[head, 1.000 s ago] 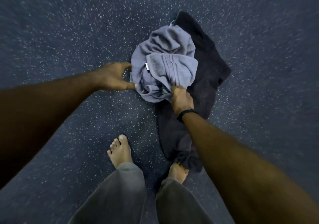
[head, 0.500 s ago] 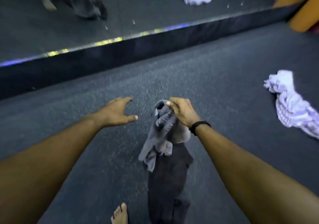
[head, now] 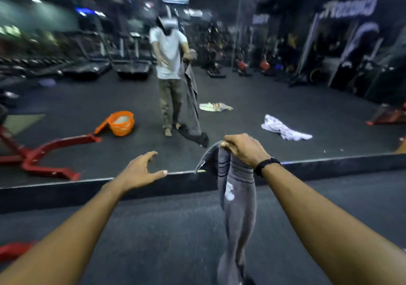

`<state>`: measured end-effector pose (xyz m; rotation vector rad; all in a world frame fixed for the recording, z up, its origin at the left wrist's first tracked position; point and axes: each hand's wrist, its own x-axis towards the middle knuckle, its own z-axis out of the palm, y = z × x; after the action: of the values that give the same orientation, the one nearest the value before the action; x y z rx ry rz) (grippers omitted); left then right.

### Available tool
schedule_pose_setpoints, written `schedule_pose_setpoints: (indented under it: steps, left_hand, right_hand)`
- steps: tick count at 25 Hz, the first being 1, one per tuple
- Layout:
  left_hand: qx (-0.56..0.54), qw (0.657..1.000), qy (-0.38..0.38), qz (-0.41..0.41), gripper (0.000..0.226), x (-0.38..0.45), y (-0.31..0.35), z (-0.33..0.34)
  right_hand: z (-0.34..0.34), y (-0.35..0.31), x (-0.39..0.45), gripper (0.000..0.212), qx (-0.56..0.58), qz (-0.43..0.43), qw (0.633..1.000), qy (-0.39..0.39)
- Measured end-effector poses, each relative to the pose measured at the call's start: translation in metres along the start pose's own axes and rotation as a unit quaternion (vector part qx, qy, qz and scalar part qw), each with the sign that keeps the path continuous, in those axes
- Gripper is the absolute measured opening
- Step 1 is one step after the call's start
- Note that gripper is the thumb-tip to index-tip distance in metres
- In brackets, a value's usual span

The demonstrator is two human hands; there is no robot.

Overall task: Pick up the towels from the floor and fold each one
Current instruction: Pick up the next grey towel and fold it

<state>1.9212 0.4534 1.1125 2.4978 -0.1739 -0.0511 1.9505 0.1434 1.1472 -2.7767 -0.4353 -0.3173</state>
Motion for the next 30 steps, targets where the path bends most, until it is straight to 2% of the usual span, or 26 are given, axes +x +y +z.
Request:
schedule_pose_setpoints:
  steps: [5, 9, 16, 21, 26, 30]
  left_hand:
    - [0.003, 0.99, 0.135, -0.051, 0.076, -0.109, -0.011, -0.118]
    - [0.029, 0.974, 0.196, -0.111, 0.076, -0.199, -0.039, -0.182]
    - [0.049, 0.925, 0.282, -0.248, 0.073, -0.382, -0.119, -0.254]
    - [0.069, 0.875, 0.321, -0.355, 0.083, -0.526, -0.179, -0.296]
    - [0.082, 0.827, 0.349, -0.433, 0.071, -0.636, -0.219, -0.334]
    - [0.08, 0.793, 0.369, -0.478, 0.073, -0.693, -0.243, -0.357]
  right_hand:
    - [-0.063, -0.12, 0.028, 0.022, -0.014, -0.144, 0.989, 0.019]
    - [-0.07, -0.219, 0.039, 0.021, -0.017, -0.243, 0.969, 0.032]
    - [-0.041, -0.425, 0.023, 0.02, 0.032, -0.412, 0.91, 0.03]
    - [-0.008, -0.585, -0.009, 0.023, 0.075, -0.51, 0.857, 0.015]
    - [0.023, -0.723, -0.04, 0.035, 0.129, -0.577, 0.806, -0.03]
    - [0.043, -0.819, -0.066, 0.043, 0.169, -0.621, 0.762, -0.072]
